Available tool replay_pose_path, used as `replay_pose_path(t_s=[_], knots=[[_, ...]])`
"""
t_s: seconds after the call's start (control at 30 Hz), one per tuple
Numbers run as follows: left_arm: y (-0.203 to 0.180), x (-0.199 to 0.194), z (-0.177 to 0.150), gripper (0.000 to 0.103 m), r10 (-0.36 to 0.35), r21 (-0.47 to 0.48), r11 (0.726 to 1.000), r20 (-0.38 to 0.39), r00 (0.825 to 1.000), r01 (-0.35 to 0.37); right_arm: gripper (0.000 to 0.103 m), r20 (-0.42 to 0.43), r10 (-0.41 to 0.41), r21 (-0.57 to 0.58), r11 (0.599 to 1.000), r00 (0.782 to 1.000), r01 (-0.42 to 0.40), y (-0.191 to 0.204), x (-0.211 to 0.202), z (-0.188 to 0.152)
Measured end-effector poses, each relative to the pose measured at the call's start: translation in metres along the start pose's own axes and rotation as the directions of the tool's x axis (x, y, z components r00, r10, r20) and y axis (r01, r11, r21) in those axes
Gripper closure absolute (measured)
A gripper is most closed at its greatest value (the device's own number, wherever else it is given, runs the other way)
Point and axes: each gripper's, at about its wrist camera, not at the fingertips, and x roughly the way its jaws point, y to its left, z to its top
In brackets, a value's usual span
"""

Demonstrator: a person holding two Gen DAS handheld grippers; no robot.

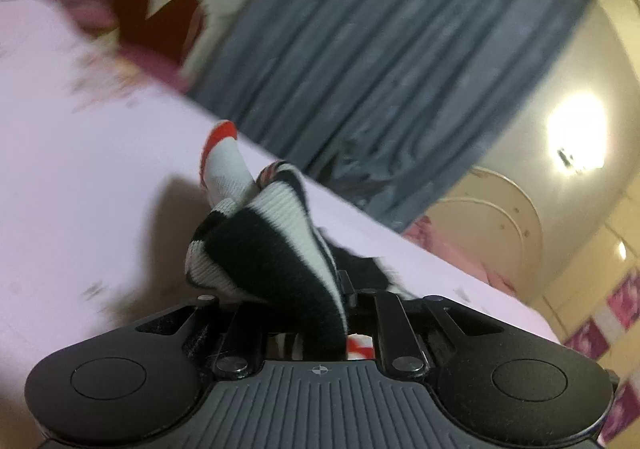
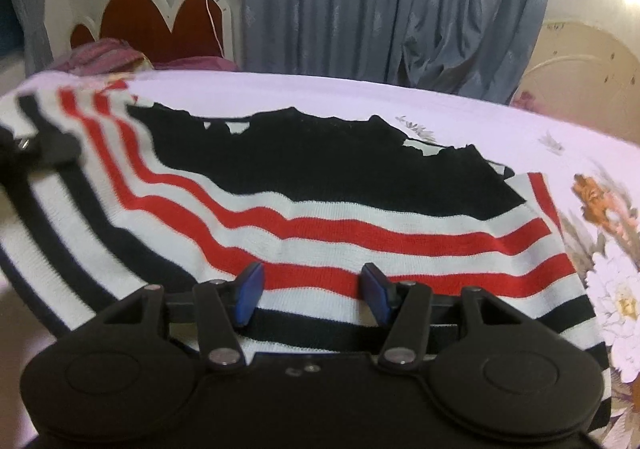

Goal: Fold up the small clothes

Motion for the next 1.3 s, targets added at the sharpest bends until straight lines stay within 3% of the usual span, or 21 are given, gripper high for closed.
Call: replay_pose_path(t_s=[0.1, 0.27, 0.43, 0.47, 0.53, 0.57, 0.67, 0.77, 0.87, 0.97, 1.07, 1.3], knots=[[-0.041, 0.009, 0.001, 0.089, -0.046, 0.115, 0.992, -0.016, 0.999, 0.048, 0.049, 0.034, 0.010, 0.053, 0.999, 0.999, -0.011, -0.027, -0.020, 0.002], [-0.103, 0.038, -0.026, 0.089, -0.110, 0.272, 0.953, -0.111, 0.988, 0.137, 0.049, 0.049, -0.019, 0.148, 0.989, 0.999, 0.012, -0.092, -0.051, -0.002], [-0.140, 0.071, -0.079, 0.088, -0.076, 0.418, 0.889, -0.270, 0.960, 0.188, 0.050, 0.038, -0.053, 0.257, 0.965, 0.998, 0.042, -0.160, -0.078, -0.021], [-0.146, 0.071, -0.090, 0.088, -0.057, 0.454, 0.871, -0.286, 0.957, 0.188, 0.050, 0.036, -0.050, 0.277, 0.960, 0.998, 0.039, -0.170, -0.081, -0.024], [-0.154, 0.064, -0.105, 0.087, -0.021, 0.556, 0.815, -0.255, 0.967, 0.164, 0.050, 0.042, -0.023, 0.325, 0.946, 0.999, 0.008, -0.187, -0.087, -0.029], [-0.158, 0.062, -0.106, 0.079, -0.013, 0.577, 0.801, -0.248, 0.969, 0.158, 0.049, 0.049, -0.006, 0.347, 0.938, 0.999, -0.012, -0.194, -0.089, -0.029], [-0.165, 0.049, -0.104, 0.037, -0.053, 0.568, 0.797, -0.274, 0.960, 0.206, 0.048, 0.078, 0.045, 0.390, 0.918, 0.996, -0.072, -0.204, -0.091, -0.023], [-0.174, 0.030, -0.107, 0.036, -0.079, 0.600, 0.764, -0.280, 0.957, 0.238, 0.044, 0.108, 0.093, 0.405, 0.905, 0.990, -0.129, -0.206, -0.092, -0.015], [-0.171, 0.013, -0.102, 0.036, -0.094, 0.566, 0.788, -0.279, 0.956, 0.243, 0.041, 0.094, 0.151, 0.396, 0.901, 0.984, -0.176, -0.200, -0.084, -0.008], [-0.162, 0.001, -0.093, 0.036, -0.093, 0.528, 0.825, -0.226, 0.970, 0.202, 0.039, 0.040, 0.229, 0.417, 0.881, 0.973, -0.225, -0.192, -0.064, -0.005], [-0.141, -0.016, -0.078, 0.036, -0.062, 0.510, 0.848, -0.174, 0.983, 0.144, 0.028, 0.043, 0.279, 0.502, 0.824, 0.959, -0.262, -0.193, -0.053, -0.005], [-0.101, -0.024, -0.064, 0.036, 0.044, 0.487, 0.873, -0.113, 0.993, 0.017, 0.024, 0.034, 0.389, 0.619, 0.715, 0.921, -0.325, -0.199, -0.028, 0.004]])
